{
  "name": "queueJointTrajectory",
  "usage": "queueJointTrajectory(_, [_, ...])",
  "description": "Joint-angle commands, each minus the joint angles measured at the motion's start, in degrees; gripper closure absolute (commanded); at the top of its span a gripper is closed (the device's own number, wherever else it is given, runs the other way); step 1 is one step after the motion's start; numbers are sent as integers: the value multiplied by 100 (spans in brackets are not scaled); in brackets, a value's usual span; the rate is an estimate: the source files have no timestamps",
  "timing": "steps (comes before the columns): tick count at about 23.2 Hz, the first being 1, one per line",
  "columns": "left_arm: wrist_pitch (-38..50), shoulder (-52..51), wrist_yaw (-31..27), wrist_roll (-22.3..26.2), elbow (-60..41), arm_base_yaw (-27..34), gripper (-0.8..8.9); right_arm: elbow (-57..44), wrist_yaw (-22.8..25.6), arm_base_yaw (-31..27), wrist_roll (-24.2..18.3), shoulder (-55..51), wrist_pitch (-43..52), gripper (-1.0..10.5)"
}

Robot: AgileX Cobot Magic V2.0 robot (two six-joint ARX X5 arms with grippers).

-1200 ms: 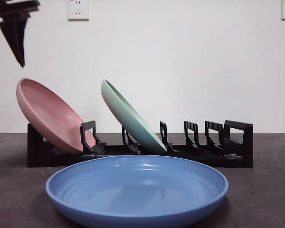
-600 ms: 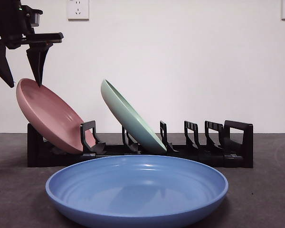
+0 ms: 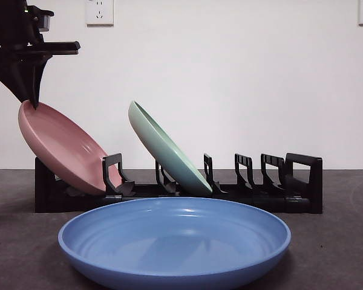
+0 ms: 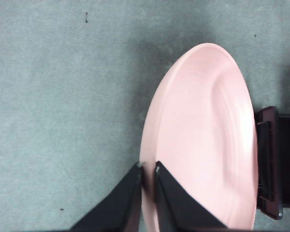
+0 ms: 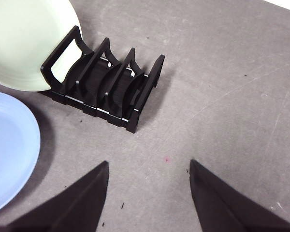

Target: Place the plate

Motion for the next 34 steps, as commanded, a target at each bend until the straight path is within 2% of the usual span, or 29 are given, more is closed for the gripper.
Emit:
queueJointTrajectory(1, [-37,79,-15,4,210,-15,796,42,7,15,-26,20,28,680])
queueJointTrajectory(4, [-579,72,-411,116,717,-15,797,42,4,15,-26,20,26,680])
queueJointTrajectory(10, [-2149,63,-1346,503,2413,-15,797,42,4,15,-24,13,26,680])
queueJointTrajectory(14, [-2765,-227,-1241,671,2879,-15,799,42,4,15,-24,13,26,679])
queueJointTrajectory(17, [-3102,-481,-710,667,2874,-15,799,42,4,15,-24,13,24,680])
queueJointTrajectory(22, [-3185,-1047,-420,667,2590,-15,799,42,2,15,-20,13,24,680])
queueJointTrajectory(25, [-3163,-1517,-44,638,2146,-20,799,42,2,15,7,13,26,680])
queueJointTrajectory(27, [-3032,-1882,214,632,1690,-20,799,42,2,15,15,13,26,680])
queueJointTrajectory(34, [-2544,-3270,581,426,-59,-20,799,42,2,15,105,13,26,680])
